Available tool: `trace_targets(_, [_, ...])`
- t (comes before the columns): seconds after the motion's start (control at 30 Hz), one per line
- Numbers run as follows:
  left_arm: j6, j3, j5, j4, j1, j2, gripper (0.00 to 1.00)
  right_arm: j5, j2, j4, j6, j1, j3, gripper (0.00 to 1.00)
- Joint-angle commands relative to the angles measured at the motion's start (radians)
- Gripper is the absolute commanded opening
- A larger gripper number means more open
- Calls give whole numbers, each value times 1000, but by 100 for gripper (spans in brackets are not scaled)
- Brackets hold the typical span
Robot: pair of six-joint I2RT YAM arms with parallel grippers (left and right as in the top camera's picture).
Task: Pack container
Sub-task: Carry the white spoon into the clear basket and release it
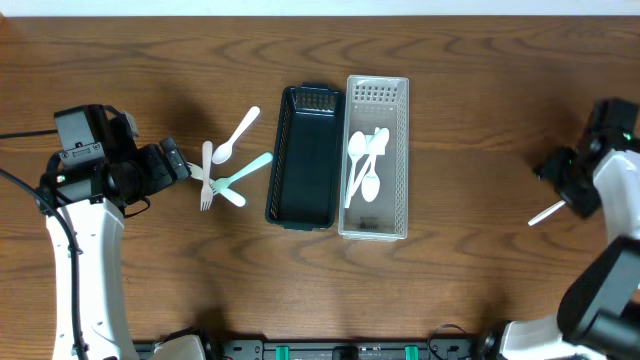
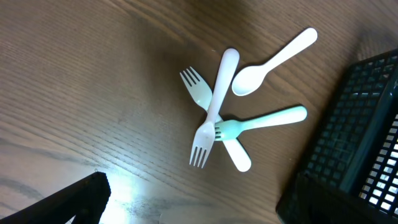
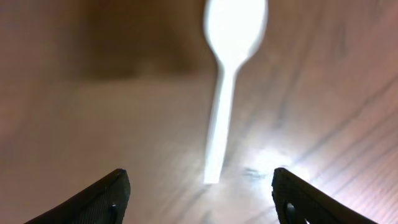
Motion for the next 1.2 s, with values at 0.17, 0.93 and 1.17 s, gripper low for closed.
trace_targets(0.17, [17,26,-13,-3,5,-5,98,-59,110,19,-12,-136,-20,71])
trace_targets(0.93, [17,26,-13,-2,5,-5,98,-66,247,148,-24,-146,-21,19])
trace_targets(1.17, [17,26,-13,-2,5,-5,98,-108,230,126,-46,-146,-14,1])
